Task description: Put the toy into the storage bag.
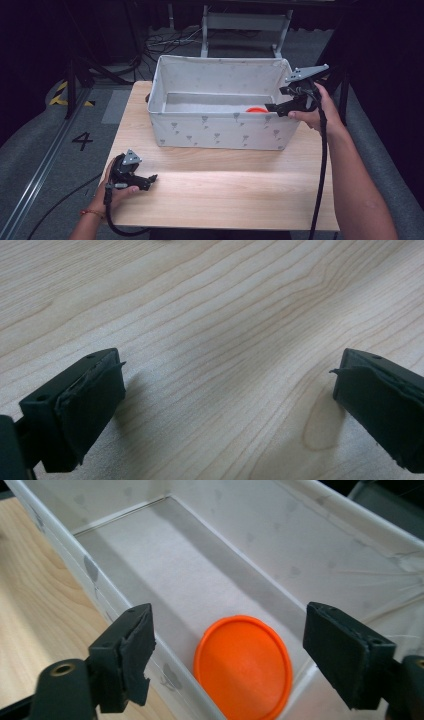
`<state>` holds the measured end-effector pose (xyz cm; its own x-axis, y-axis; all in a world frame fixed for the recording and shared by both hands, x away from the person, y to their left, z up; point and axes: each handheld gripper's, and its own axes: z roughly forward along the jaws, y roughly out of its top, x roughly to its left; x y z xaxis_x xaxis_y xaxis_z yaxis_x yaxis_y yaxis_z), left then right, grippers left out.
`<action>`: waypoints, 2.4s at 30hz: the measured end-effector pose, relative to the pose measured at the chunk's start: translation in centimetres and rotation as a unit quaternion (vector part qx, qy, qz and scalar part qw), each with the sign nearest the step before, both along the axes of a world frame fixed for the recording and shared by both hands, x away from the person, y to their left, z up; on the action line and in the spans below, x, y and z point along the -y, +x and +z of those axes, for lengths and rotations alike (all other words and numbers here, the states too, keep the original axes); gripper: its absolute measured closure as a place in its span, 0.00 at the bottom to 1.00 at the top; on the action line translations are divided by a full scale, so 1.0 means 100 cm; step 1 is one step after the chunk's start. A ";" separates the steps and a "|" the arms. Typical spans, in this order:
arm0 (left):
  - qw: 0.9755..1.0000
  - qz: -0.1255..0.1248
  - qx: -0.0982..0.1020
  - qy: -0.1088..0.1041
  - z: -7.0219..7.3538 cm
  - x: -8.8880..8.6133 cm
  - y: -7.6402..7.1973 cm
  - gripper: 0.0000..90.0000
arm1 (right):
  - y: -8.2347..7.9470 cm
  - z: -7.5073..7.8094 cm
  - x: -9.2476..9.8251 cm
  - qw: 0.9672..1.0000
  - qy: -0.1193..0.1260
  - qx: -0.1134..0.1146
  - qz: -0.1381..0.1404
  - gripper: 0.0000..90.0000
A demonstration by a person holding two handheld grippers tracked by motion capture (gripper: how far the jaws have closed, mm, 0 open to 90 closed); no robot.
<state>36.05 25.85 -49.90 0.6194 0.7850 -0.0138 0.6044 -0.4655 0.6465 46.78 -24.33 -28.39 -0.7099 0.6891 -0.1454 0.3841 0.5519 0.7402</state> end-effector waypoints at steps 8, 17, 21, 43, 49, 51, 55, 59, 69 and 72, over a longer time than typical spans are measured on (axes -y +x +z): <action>1.000 0.000 0.000 0.000 0.000 0.000 0.000 0.01 | -0.024 0.001 0.007 1.000 -0.003 0.031 0.000 0.22; 1.000 0.000 0.000 0.000 0.000 0.000 0.000 0.01 | -0.055 -0.004 0.022 0.999 -0.001 0.053 -0.003 0.21; 1.000 0.001 0.000 -0.001 0.000 0.000 0.000 0.01 | -0.068 -0.010 0.031 0.998 0.003 0.057 -0.010 0.22; 1.000 -0.001 0.000 0.000 0.000 0.000 0.000 0.01 | -0.135 -0.078 0.051 0.996 -0.050 0.068 -0.014 0.25; 1.000 -0.001 0.000 0.000 0.000 0.000 0.000 0.01 | -0.139 -0.106 0.061 0.998 -0.028 0.051 -0.022 0.25; 1.000 -0.001 0.000 0.000 0.000 0.000 0.000 0.01 | -0.141 -0.116 0.064 0.999 -0.021 0.046 -0.012 0.25; 1.000 0.001 -0.006 -0.003 0.000 0.000 0.000 0.00 | -0.145 -0.133 0.069 0.999 -0.016 0.044 -0.015 0.25; 1.000 0.000 -0.005 -0.003 0.000 0.000 0.000 0.00 | -0.146 -0.146 0.077 0.999 -0.001 0.033 -0.024 0.25; 1.000 -0.005 -0.002 -0.003 0.000 0.000 0.001 0.00 | -0.152 -0.197 0.114 0.997 0.020 -0.033 -0.061 0.26; 1.000 -0.002 -0.003 -0.003 0.000 0.000 0.000 0.00 | -0.154 -0.210 0.121 0.995 0.035 -0.046 -0.084 0.25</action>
<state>36.06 25.83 -49.92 0.6217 0.7829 -0.0219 0.6065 -0.4635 0.6460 31.33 -36.44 -49.35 -0.5926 0.8049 -0.0322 0.5346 0.4229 0.7317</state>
